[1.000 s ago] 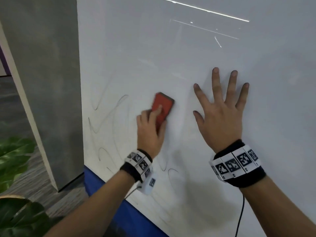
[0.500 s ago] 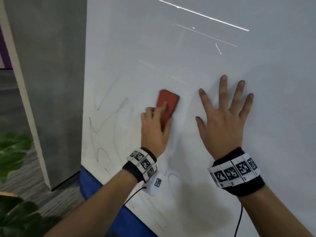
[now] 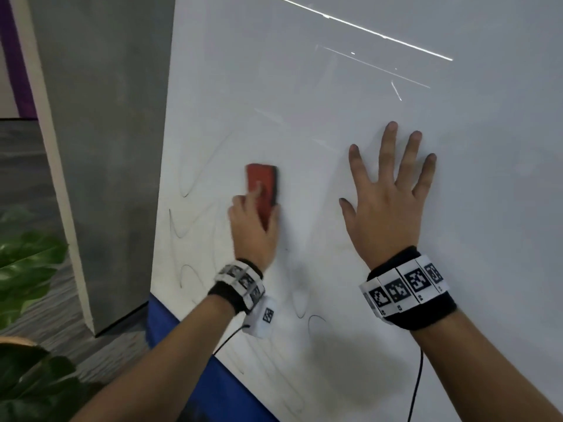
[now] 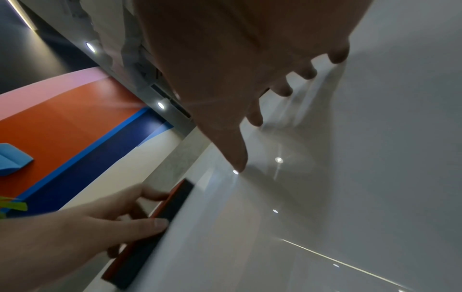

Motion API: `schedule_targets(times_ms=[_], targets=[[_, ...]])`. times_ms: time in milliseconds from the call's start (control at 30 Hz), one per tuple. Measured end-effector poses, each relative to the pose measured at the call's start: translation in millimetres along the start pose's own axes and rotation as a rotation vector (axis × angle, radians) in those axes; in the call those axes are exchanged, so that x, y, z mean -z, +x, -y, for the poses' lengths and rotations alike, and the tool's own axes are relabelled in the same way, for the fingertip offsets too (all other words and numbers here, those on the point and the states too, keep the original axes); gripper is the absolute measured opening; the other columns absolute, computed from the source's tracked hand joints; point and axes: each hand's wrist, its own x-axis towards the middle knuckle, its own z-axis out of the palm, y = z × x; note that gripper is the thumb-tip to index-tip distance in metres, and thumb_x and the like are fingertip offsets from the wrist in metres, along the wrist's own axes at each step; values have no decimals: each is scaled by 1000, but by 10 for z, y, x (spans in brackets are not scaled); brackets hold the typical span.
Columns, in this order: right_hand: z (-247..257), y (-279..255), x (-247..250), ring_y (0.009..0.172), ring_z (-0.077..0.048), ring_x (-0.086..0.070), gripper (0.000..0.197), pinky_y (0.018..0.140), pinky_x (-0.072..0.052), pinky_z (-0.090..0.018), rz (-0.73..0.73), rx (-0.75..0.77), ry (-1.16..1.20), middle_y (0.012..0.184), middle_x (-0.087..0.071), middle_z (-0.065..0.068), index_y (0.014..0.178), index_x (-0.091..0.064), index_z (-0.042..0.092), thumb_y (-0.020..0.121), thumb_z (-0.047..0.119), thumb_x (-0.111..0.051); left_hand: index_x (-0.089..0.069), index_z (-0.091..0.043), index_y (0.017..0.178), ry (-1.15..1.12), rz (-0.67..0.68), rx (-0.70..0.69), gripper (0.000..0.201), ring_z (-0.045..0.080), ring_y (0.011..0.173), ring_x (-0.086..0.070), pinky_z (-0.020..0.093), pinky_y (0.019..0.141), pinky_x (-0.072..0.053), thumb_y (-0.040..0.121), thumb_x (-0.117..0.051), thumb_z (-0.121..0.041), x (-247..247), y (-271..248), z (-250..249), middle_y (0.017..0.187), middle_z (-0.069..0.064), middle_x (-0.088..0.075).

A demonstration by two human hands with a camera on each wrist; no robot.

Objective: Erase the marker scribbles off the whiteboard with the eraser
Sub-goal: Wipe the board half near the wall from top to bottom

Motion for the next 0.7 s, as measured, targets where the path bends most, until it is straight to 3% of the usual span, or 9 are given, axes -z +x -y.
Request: schedule_targets(times_ms=[67,167,233,333,400,500,600,667,700], targets=[[41,4,-15,154,-52,0,83,123,-5,-67,2,-20,13,170,2,-23,160,-30,23,91,43,-71,-47,-19,145,8,58,-175,51,22,101,-45,30,93,-40,99,-62,-34,-51,-129,-90,117,6,-50],[-1,18,-41,155,-48,0,82,124,-5,-63,2,-24,21,171,2,-19,161,-26,27,93,49,-65,-47,-21,146,40,50,-206,53,24,98,-46,31,92,-42,98,-62,-37,-17,36,62,116,7,-51],[-56,21,-35,156,-46,-2,80,124,-7,-61,0,-17,21,171,0,-17,161,-27,29,93,50,-64,-45,-18,149,101,7,-55,58,32,99,-50,40,91,-43,98,-57,-42,34,224,359,117,15,-53],[-81,16,-5,156,-45,-6,79,123,-10,-59,-11,-12,21,171,-4,-17,159,-32,27,91,46,-68,-39,-13,152,111,-30,326,61,45,111,-53,51,97,-43,99,-54,-39,195,513,712,128,23,-52],[-37,26,16,155,-46,-6,79,124,-11,-59,-22,-19,28,171,-5,-18,158,-35,25,89,42,-71,-37,-10,151,131,-12,377,60,46,115,-52,51,100,-41,100,-57,-33,270,622,724,131,24,-52],[103,165,34,156,-47,-3,82,126,-7,-58,-31,11,47,170,-3,-21,158,-35,22,87,39,-73,-42,-10,149,146,-14,103,57,40,106,-52,46,96,-40,99,-59,-32,264,646,381,121,22,-55],[283,412,18,156,-46,-3,84,126,-4,-58,-37,66,67,170,-3,-22,158,-35,18,86,39,-74,-44,-18,149,113,-9,-197,54,28,98,-46,36,89,-40,100,-58,-36,174,668,-138,116,11,-52],[388,533,0,156,-46,-2,85,126,-3,-59,-23,72,64,170,-1,-23,159,-34,18,87,40,-73,-43,-22,149,88,-18,-269,53,25,99,-45,33,89,-39,100,-56,-37,158,829,-313,117,8,-51],[419,565,-13,156,-46,0,85,126,-2,-60,-11,64,53,170,1,-22,159,-32,19,88,41,-72,-42,-22,150,79,-34,-240,54,27,100,-47,35,90,-40,100,-56,-38,161,939,-301,118,10,-51]])
